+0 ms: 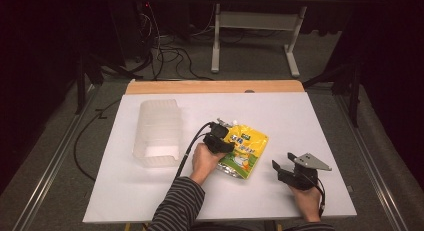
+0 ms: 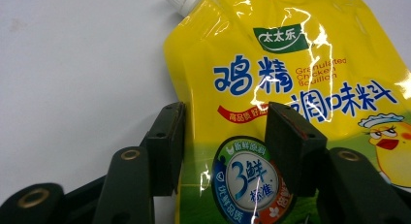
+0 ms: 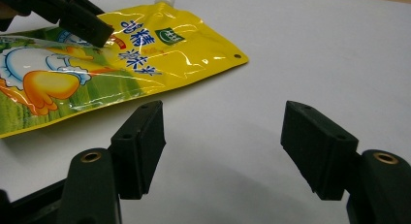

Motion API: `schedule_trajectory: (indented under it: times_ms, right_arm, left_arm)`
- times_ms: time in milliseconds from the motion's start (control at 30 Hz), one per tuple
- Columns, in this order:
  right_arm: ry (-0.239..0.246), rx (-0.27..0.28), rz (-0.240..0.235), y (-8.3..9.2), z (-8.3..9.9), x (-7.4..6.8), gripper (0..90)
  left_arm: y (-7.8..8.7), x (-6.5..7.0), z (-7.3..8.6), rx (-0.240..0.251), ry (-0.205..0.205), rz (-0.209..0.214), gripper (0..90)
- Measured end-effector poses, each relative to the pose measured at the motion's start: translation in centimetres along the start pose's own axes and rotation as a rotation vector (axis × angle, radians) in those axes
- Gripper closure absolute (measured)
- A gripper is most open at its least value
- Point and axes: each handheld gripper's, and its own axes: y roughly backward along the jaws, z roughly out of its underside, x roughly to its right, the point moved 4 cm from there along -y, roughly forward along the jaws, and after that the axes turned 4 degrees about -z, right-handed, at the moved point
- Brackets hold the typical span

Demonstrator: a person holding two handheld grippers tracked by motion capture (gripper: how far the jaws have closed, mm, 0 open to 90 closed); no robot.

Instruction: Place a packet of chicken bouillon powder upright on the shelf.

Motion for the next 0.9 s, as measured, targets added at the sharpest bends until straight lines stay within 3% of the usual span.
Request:
schedule_trajectory:
  times_ms: [167, 467, 533, 567, 667, 733, 900]
  right_arm:
    - [-0.003, -0.001, 0.000, -0.01, -0.01, 0.04, 32.8]
    - [0.003, 0.005, -0.001, 0.07, 0.00, -0.03, 32.4]
    - [0.005, 0.006, -0.001, 0.07, 0.00, -0.05, 32.4]
    - [0.007, 0.004, -0.002, 0.05, 0.00, -0.04, 32.4]
    - [0.011, 0.004, -0.003, 0.05, -0.01, -0.05, 32.4]
    - [0.007, 0.008, -0.006, 0.08, -0.01, -0.06, 32.2]
    - [0.007, 0.015, -0.007, 0.13, -0.01, 0.06, 31.9]
  left_arm:
    - [0.09, -0.14, 0.02, -0.006, -0.009, 0.004, 59.1]
    - [0.36, -0.49, 0.04, -0.033, 0.022, 0.049, 75.9]
    - [0.36, -0.30, 0.02, -0.033, 0.018, 0.056, 82.9]
    - [0.22, -0.19, -0.12, -0.013, -0.014, 0.077, 84.8]
    - [0.41, -0.30, 0.00, -0.033, 0.011, 0.075, 86.3]
    - [0.47, -0.81, 0.01, -0.033, 0.047, 0.117, 86.3]
    - [0.85, -0.55, -0.05, -0.021, 0.009, 0.105, 87.0]
